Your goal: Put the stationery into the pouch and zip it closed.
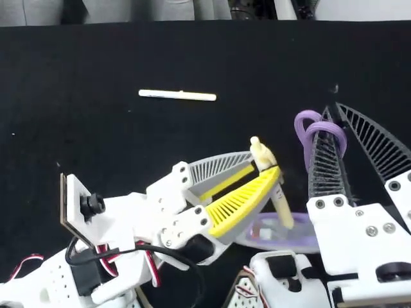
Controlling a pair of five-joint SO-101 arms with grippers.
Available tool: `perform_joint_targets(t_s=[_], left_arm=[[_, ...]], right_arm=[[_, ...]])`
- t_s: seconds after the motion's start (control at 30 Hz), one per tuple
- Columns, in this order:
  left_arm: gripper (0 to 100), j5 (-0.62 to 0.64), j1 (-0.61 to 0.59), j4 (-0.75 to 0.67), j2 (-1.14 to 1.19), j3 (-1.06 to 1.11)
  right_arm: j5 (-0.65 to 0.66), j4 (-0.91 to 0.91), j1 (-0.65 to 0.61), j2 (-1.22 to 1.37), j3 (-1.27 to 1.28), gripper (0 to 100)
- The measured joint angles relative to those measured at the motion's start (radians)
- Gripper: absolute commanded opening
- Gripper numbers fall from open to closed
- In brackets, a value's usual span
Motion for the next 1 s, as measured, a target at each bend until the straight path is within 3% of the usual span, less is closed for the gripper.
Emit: perform_joint_targets(t_s=[0.27,0.67,1.0], left_arm=[[3,-0.003,-0.061,0.000,0.000,0.000],[3,-0.005,-0.060,-0.006,0.000,0.183],[3,-0.054,-0.037,-0.006,0.000,0.020]], right_arm=[[0.000,0.000,0.000,0.000,0.000,1.2],[0.000,0.000,0.000,0.000,0.000,1.2],[0.000,0.000,0.000,0.000,0.000,1.2]])
